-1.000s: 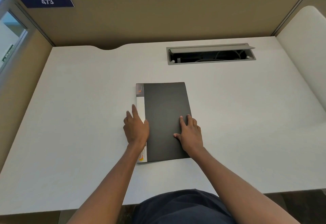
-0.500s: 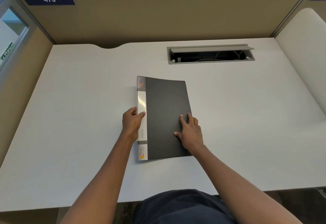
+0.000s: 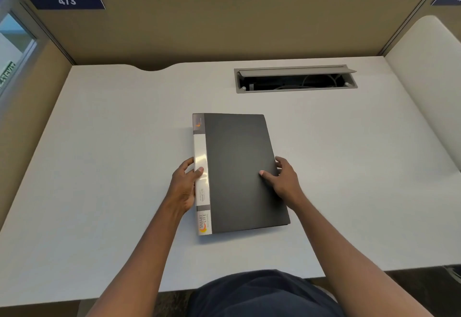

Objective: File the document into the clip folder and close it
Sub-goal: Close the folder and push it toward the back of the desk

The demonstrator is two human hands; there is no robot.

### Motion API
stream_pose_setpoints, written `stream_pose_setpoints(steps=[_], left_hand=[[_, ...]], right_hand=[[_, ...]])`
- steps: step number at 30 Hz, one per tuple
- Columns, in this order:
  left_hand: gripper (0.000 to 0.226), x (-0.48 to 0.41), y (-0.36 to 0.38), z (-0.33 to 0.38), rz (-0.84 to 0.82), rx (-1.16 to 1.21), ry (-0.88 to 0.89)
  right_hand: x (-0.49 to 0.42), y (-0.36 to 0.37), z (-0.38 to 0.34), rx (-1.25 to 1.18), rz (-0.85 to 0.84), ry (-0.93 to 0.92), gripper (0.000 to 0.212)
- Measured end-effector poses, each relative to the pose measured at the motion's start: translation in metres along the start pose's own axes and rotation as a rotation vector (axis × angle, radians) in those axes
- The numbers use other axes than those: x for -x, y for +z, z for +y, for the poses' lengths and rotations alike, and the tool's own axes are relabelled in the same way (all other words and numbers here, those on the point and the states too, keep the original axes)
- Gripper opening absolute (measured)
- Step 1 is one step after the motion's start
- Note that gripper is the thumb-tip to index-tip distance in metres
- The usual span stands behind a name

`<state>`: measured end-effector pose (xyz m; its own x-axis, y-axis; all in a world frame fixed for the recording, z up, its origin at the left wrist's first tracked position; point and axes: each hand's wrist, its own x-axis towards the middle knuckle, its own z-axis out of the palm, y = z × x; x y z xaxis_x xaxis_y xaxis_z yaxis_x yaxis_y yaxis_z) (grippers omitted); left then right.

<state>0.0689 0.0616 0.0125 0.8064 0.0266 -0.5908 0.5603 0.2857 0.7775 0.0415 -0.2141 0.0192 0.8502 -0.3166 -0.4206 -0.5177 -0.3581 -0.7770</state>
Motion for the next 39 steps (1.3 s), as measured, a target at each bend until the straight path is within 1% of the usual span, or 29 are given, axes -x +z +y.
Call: stream_pose_setpoints(steps=[3,7,9,11,14,15,18,21,23,31,39], left_hand=[[0.038,-0.001,-0.001,-0.001,0.003,-0.007,0.005],[0.034,-0.007,-0.006,0.002,0.052,-0.105,0.076],[0.037,-0.012,-0.011,0.005,0.094,-0.222,0.130],[0.038,-0.019,-0.018,0.008,0.135,-0.345,0.186],[0.041,-0.029,-0.025,0.017,0.177,-0.481,0.238],[0.041,-0.033,-0.027,0.022,0.193,-0.516,0.248],[0.039,-0.050,-0.031,0.042,0.235,-0.557,0.274],[0.027,-0.072,-0.033,0.068,0.251,-0.619,0.299],[0.022,-0.090,-0.033,0.087,0.260,-0.661,0.303],[0.034,-0.162,-0.021,0.152,0.299,-0.716,0.270],[0.040,-0.221,-0.005,0.188,0.324,-0.767,0.222]], right_hand=[[-0.001,-0.003,-0.004,-0.079,-0.022,0.023,0.062],[-0.006,0.006,-0.014,-0.004,0.018,0.002,0.059],[-0.011,0.015,-0.020,0.045,0.030,-0.005,0.056],[-0.015,0.024,-0.026,0.085,0.031,-0.005,0.058],[-0.021,0.040,-0.040,0.136,0.029,-0.022,0.075],[-0.023,0.045,-0.045,0.143,0.033,-0.032,0.076],[-0.035,0.058,-0.061,0.143,0.031,-0.056,0.068],[-0.052,0.068,-0.082,0.151,0.012,-0.064,0.064],[-0.067,0.074,-0.098,0.164,-0.001,-0.076,0.062],[-0.137,0.089,-0.163,0.203,0.009,-0.082,0.059],[-0.193,0.100,-0.193,0.243,-0.001,-0.065,0.062]])
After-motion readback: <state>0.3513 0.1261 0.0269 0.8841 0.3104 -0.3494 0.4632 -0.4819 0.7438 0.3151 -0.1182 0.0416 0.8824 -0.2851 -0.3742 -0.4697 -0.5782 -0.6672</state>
